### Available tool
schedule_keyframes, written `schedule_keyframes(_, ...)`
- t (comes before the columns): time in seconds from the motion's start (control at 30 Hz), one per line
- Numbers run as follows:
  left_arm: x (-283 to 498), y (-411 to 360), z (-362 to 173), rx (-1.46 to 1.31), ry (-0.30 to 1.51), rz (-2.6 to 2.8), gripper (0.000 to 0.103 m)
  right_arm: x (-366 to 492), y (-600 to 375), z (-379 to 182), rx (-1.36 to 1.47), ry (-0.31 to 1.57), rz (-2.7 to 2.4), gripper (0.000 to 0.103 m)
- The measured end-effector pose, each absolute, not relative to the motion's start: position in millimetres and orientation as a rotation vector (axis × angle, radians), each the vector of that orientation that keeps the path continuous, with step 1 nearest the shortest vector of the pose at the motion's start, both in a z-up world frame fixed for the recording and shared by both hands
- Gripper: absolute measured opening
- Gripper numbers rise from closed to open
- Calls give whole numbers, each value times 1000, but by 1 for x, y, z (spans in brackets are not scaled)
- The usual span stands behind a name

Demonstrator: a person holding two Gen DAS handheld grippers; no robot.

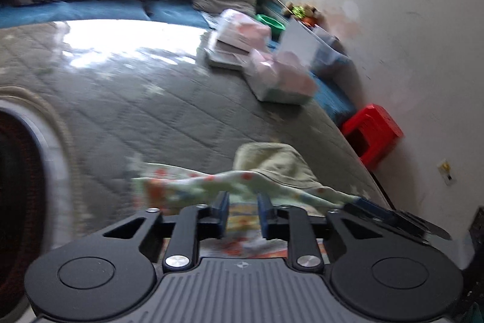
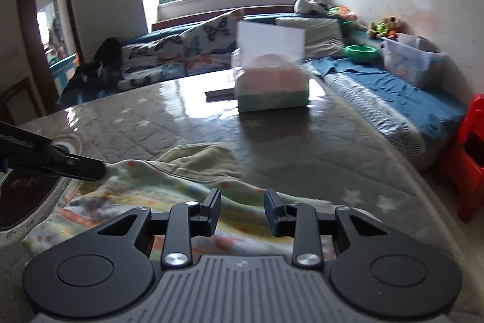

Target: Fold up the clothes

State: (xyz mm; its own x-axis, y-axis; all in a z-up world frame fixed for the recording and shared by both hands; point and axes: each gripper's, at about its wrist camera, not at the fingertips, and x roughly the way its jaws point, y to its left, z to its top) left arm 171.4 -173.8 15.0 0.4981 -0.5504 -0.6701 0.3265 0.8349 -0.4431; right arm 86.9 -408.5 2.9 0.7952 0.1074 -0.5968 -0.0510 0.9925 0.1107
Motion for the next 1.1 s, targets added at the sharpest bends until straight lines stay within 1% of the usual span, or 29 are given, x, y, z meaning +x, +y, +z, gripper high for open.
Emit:
schedule_keyframes(0.27, 197, -194, -7, -274, 954, -546, 20, 111, -402, -13, 82, 695, 95, 31)
schedule_keyframes(0.37, 201, -192, -12, -281, 955, -540, 20, 111, -401, -14, 76, 694, 94, 33)
schedule_keyframes(0.47, 197, -191, -9, -282, 947, -541, 21, 105, -399, -9, 72, 685, 99, 37)
schedule_keyframes(0.53, 189, -190, -6, -273, 940, -550, 22, 97, -394, -4, 69, 676, 117, 42)
schedule_keyframes(0.73, 162, -192, 1, -241, 925, -588, 24, 75, -378, 2, 33, 669, 157, 47)
schedule_keyframes(0.8, 152, -195, 2, -222, 916, -601, 28, 66, -374, 2, 24, 668, 161, 47)
schedule_keyframes(0.93, 134, -201, 0, -176, 905, -619, 30, 52, -371, 1, 15, 666, 157, 49)
schedule_keyframes(1.0, 127, -202, -2, -157, 897, -618, 33, 45, -370, 1, 12, 666, 155, 50)
schedule_keyframes(1.1, 119, -199, -3, -159, 892, -621, 38, 33, -368, 0, 3, 662, 150, 55)
